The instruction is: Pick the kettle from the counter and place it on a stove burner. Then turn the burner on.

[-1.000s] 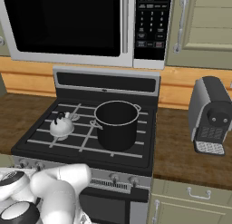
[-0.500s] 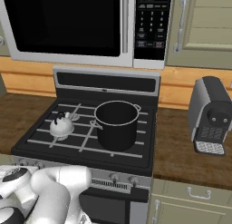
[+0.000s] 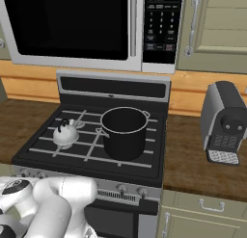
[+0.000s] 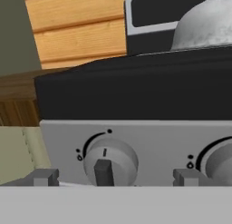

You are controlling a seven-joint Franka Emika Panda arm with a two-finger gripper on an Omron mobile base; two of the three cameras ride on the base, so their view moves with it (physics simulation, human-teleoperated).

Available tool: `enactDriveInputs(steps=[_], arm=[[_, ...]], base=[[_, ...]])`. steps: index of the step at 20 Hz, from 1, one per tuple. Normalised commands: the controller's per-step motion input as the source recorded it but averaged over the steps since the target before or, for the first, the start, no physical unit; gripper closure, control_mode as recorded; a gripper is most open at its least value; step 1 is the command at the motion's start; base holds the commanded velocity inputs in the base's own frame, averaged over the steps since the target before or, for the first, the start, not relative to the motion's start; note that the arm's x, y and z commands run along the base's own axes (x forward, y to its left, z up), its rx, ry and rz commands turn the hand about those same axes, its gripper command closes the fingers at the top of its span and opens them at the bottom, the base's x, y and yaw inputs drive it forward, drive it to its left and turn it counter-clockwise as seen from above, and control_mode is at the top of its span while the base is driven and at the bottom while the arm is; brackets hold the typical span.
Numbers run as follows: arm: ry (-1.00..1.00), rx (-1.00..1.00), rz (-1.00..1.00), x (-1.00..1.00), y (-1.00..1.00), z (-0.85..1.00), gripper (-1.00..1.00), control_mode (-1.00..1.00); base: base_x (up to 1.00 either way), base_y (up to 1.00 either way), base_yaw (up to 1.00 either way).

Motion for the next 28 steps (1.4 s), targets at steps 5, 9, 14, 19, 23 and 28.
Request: enactDriveInputs(steps=[5,9,14,19,23,28], arm=[[0.0,0.0,0.0,0.15,0.0,-0.01,-1.0,-1.0],[0.0,0.0,0.0,0.17,0.0,-0.1,-1.0,-1.0],[0.0,0.0,0.0,0.16,0.0,-0.18,-1.0,-1.0],[0.0,0.0,0.0,0.14,0.07,-0.21,-1.0,-1.0],[0.0,0.0,0.0,0.09,0.0,-0.07,-1.0,-1.0],[0.0,0.0,0.0,0.0,0.07,-0.02,-1.0,-1.0]], base=[[0.0,0.0,0.0],[0.0,0.0,0.0],[0.0,0.0,0.0],[0.0,0.0,0.0],[0.0,0.0,0.0],[0.0,0.0,0.0]])
